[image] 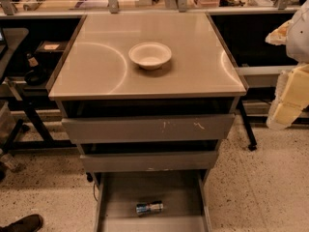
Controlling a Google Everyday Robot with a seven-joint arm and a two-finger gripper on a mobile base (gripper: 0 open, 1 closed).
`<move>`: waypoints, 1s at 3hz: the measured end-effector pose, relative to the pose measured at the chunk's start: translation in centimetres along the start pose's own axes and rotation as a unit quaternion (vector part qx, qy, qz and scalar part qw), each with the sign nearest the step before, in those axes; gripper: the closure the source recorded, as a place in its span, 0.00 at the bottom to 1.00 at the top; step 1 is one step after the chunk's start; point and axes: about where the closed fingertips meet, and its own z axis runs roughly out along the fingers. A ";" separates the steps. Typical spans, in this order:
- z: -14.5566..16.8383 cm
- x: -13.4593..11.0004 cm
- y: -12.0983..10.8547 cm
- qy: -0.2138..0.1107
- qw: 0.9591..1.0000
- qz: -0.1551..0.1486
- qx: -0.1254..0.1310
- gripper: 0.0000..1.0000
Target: Pick redbull can from bottom drawer and place on counter
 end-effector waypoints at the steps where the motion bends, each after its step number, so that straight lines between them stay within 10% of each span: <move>1: 0.0 0.0 0.0 0.000 1.000 0.000 0.000 0.00; 3: 4.0 -0.7 2.9 -0.032 0.999 0.016 -0.026 0.00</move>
Offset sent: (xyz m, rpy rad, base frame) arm -0.0120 0.0132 -0.0362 0.0706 0.0424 0.0042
